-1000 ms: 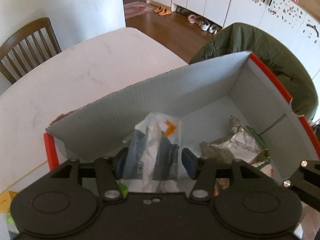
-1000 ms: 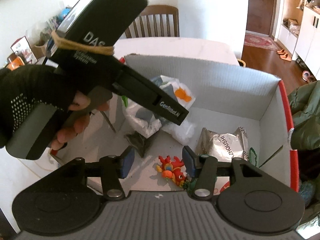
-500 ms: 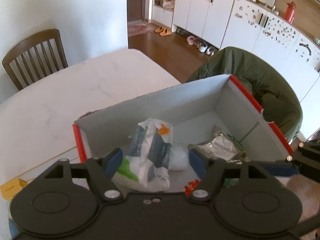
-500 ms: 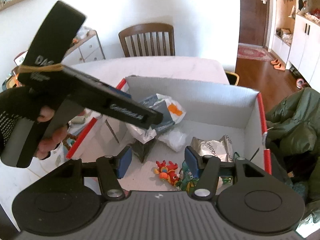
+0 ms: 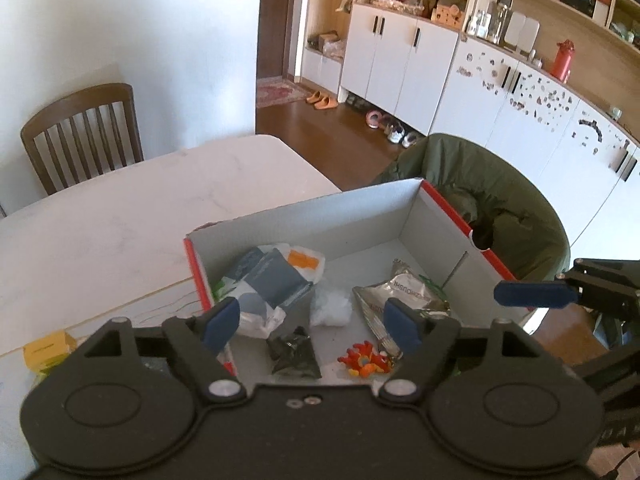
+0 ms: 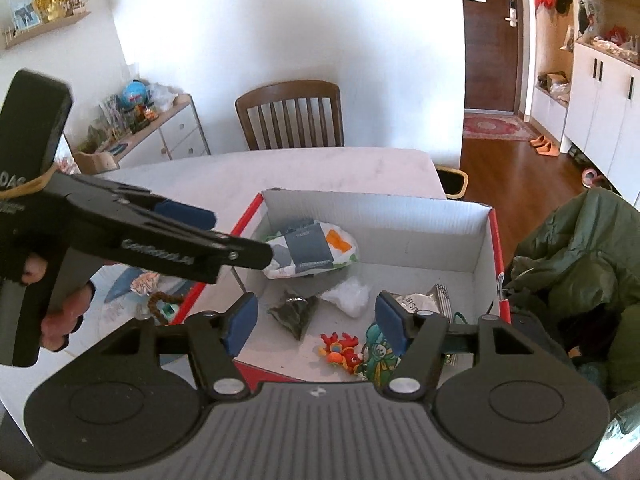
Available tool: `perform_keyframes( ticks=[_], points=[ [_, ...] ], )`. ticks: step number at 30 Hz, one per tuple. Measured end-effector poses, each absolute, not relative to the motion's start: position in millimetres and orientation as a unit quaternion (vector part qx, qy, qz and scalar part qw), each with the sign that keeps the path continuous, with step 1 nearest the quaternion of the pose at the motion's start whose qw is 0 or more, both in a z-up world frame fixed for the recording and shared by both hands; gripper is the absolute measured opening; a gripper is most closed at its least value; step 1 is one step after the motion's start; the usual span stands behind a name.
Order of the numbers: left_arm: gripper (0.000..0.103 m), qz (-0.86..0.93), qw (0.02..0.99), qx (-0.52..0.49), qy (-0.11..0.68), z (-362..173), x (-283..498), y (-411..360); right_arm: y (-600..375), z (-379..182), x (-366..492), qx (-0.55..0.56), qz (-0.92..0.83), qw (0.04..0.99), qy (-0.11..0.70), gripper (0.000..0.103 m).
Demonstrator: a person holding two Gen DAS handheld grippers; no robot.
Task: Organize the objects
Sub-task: 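Withdraw both tools from the shoebox back toward the table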
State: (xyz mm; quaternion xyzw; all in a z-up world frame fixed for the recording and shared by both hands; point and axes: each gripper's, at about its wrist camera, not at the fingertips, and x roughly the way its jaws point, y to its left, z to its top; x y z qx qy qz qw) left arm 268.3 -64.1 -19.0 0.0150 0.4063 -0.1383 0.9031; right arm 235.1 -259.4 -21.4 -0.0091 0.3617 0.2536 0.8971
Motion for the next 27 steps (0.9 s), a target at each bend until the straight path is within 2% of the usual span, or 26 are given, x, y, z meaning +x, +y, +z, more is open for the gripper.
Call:
perform_keyframes(
  ticks=[6, 13, 27],
  points=[
    [0.087, -0.141, 0.913, 0.010, 0.382, -6.6, 242.3, -38.6, -249.6, -6.5, 218.9, -0.004, 0.251, 0.904, 0.345, 0.069],
    [0.101, -0.134, 0.923, -0.017, 0.361, 5.7, 213.6, 4.5, -223.2, 6.5, 201.2, 0.008, 0.255, 0.908, 0.332, 0.083],
    [0.103, -0.103, 0.931, -0.014, 0.350, 2.7, 177.4, 88.2, -155.9, -0.1, 183.4, 0.035, 0.247, 0.905, 0.345, 0.088]
  ],
)
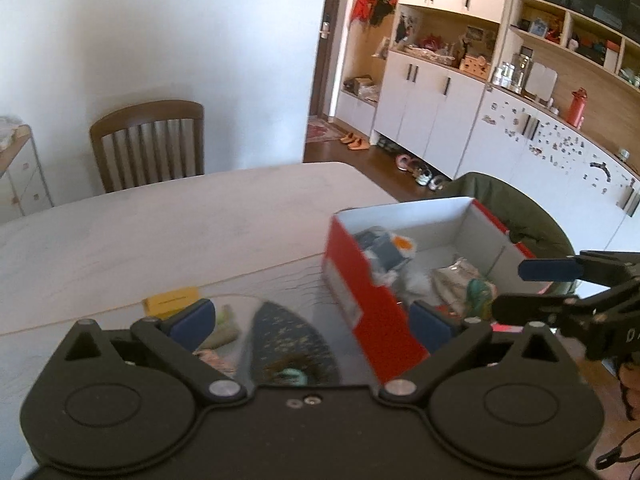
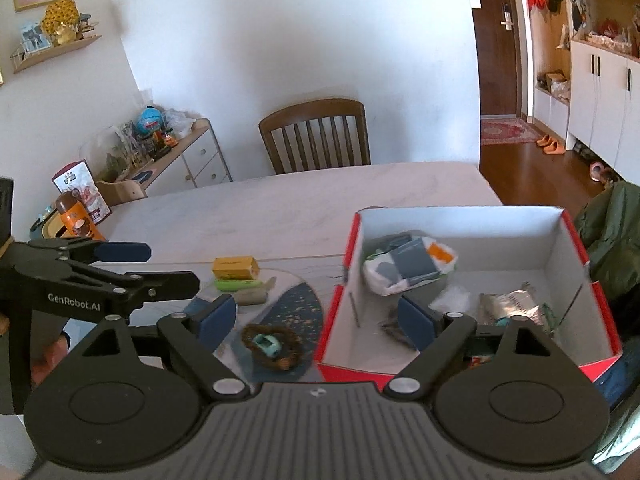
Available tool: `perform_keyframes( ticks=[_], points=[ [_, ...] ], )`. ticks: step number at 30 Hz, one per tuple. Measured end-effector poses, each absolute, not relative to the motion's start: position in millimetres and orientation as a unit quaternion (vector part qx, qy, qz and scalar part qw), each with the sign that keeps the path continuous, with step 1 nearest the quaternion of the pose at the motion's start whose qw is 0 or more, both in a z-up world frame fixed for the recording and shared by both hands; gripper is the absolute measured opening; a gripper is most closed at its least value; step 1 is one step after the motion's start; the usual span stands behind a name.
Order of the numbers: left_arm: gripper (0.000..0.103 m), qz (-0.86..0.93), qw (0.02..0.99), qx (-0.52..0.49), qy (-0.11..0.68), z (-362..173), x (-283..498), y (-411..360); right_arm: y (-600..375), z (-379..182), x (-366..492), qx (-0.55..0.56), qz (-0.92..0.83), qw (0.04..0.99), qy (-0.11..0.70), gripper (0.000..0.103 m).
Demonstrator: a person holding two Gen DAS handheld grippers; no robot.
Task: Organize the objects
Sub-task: 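Withdraw both tools from the shoebox back toward the table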
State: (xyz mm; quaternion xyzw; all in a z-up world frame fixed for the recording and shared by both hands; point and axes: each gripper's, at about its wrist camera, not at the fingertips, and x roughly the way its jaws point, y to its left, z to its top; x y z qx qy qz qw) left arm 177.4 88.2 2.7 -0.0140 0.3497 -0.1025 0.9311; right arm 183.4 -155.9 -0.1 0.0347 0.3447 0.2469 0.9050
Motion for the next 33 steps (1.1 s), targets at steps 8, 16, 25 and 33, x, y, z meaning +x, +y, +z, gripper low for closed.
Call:
perform_keyframes(
  ticks=[8, 16, 25, 33],
  points=[
    [0.103, -0.100, 0.925, -0.010, 0.367, -25.7, 172.4, 135.2, -115.3, -15.0, 180.1, 0.021, 0.241, 0.899, 0.365, 0.088],
    [0.102, -0.109, 0.916, -0.023, 0.385, -59.2, 186.0, 168.5, -69.2, -38.8, 181.1, -0.005, 0.244, 0.886, 0.395, 0.088],
    [0.102, -0.123, 0.903, -0.015, 0.412, -104.6, 205.4, 191.3, -29.9, -68.3, 185.7, -0.043, 0.251, 0.868, 0.426, 0.088],
    [0.102, -0.136, 0.895, -0.017, 0.424, -127.3, 224.2, 199.2, -3.0, -100.5, 197.8, -0.105, 0.235, 0.862, 0.437, 0.077]
  ],
)
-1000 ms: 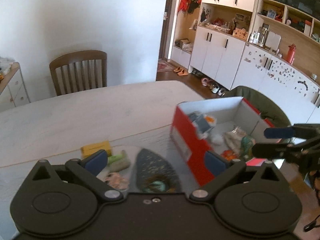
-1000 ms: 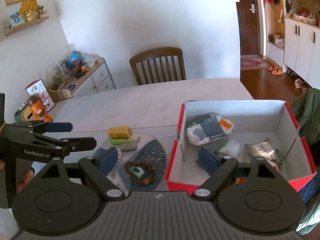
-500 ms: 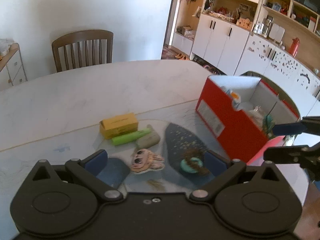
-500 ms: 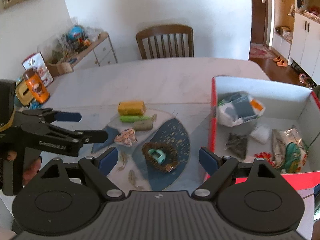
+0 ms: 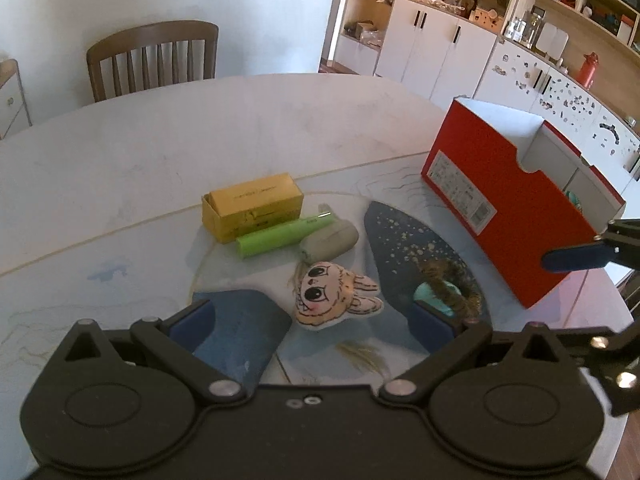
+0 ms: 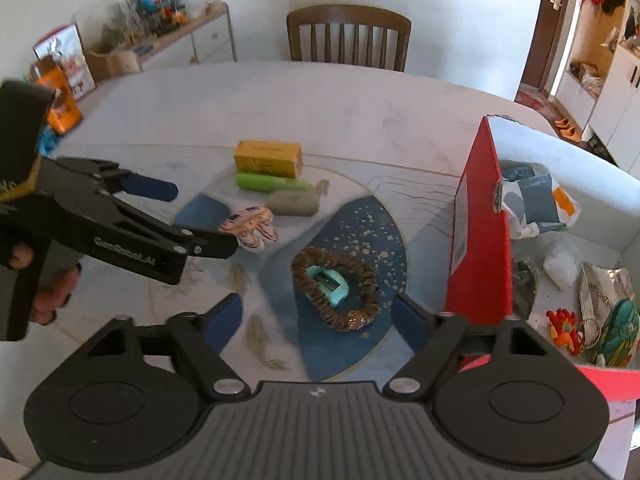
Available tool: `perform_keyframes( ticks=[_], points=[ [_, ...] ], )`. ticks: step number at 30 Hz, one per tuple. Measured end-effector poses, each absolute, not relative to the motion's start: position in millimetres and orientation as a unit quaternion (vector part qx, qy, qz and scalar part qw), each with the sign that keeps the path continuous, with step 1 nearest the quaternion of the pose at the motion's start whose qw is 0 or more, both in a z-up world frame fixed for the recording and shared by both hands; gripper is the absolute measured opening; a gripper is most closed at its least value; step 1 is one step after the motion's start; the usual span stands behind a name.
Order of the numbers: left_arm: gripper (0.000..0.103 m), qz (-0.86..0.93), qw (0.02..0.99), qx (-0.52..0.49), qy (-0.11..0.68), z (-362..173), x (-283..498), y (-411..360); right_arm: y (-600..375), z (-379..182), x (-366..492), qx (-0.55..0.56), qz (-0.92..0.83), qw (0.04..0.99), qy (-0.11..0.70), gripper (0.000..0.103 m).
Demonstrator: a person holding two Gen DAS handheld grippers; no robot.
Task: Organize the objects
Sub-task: 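Withdraw both tools from the shoebox back toward the table, then grasp the brown fuzzy ring with the right tool while the left tool grasps the bunny-face plush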
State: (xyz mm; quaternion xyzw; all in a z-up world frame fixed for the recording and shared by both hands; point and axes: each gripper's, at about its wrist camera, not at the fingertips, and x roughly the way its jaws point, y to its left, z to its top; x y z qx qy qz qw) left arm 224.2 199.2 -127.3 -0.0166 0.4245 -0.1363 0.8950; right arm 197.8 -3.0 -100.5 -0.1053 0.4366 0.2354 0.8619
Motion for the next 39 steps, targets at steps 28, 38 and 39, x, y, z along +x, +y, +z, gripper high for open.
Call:
perform_keyframes(
  ticks=[28, 38, 39],
  points=[
    [0.055, -0.162, 0.886, 0.006, 0.434, -152.3, 247.1, 176.7, 13.2, -133.2, 233.8, -0.110, 0.230, 0.852, 0.457, 0.023],
    [0.053, -0.158, 0.885, -0.001, 0.437, -145.3, 244.2, 176.9, 9.6, -131.0, 235.5, -0.093, 0.230, 0.858, 0.450, 0.009],
    [0.053, -0.155, 0.886, -0.001, 0.438, -143.6, 243.8, 177.1, 7.6, -129.4, 235.7, -0.088, 0.229, 0.859, 0.450, 0.008]
  ],
)
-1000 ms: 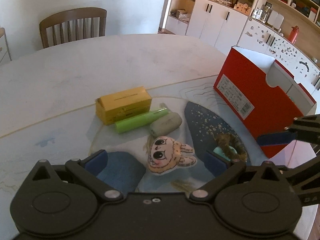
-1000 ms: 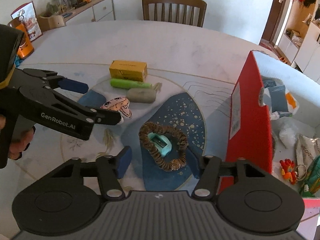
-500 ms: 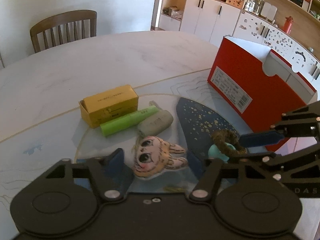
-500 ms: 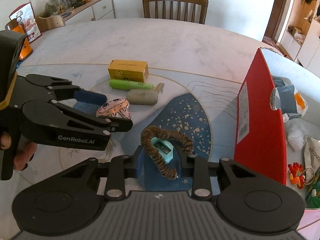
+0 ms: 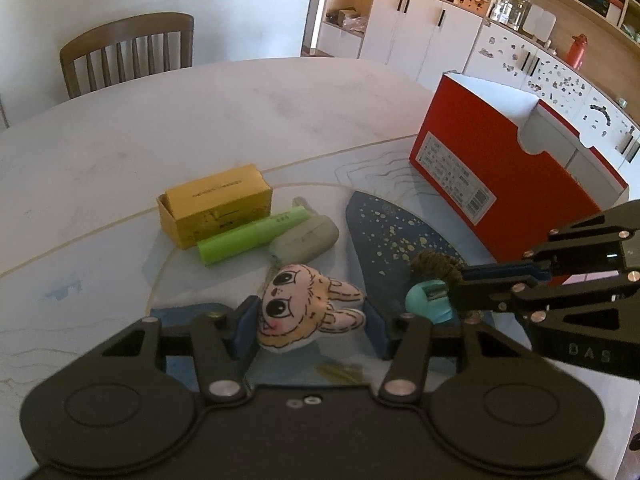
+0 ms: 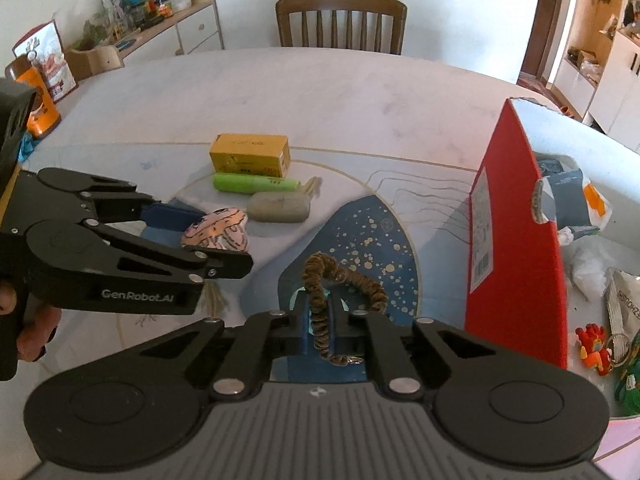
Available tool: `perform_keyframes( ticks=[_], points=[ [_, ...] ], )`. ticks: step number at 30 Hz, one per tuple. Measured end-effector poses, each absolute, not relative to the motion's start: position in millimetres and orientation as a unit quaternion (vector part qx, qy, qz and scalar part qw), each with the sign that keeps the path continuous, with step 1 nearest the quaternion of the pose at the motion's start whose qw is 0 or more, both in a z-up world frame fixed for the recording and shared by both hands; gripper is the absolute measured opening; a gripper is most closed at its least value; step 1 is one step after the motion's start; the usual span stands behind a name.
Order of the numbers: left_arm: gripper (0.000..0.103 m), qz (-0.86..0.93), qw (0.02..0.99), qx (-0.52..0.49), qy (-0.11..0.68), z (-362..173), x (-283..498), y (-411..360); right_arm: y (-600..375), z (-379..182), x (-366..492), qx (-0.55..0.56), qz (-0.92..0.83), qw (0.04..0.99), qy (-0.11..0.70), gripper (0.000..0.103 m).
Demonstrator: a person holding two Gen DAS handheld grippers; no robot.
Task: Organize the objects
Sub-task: 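Grasp the brown fuzzy ring with the right tool while the left tool grasps the bunny-face plush, then lift both held items and carry them over the red shoebox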
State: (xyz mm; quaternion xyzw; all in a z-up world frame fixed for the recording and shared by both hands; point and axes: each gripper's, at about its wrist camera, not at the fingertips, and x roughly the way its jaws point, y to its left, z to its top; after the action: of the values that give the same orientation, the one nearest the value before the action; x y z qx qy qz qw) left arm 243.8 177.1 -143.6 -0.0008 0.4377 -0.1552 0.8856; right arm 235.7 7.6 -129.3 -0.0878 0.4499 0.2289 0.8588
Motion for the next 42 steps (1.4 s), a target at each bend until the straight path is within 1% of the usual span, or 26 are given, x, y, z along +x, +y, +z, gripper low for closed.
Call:
perform_keyframes(
  ticks=[16, 32, 42],
  points=[
    [0.053, -0.158, 0.892, -0.010, 0.424, -86.9, 219.9, 165.8, -49.6, -73.6, 223.1, 0.044, 0.212, 0.872, 0.440, 0.008],
    [0.053, -0.195, 0.895, 0.013, 0.402, -15.0, 198.9, 101.9, -97.8, -14.2, 200.2, 0.048, 0.209, 0.891, 0.400, 0.008],
    [0.053, -0.213, 0.895, 0.051, 0.388, 4.8, 203.3, 44.0, -147.1, 6.2, 208.2, 0.053, 0.205, 0.902, 0.376, 0.008]
  ],
)
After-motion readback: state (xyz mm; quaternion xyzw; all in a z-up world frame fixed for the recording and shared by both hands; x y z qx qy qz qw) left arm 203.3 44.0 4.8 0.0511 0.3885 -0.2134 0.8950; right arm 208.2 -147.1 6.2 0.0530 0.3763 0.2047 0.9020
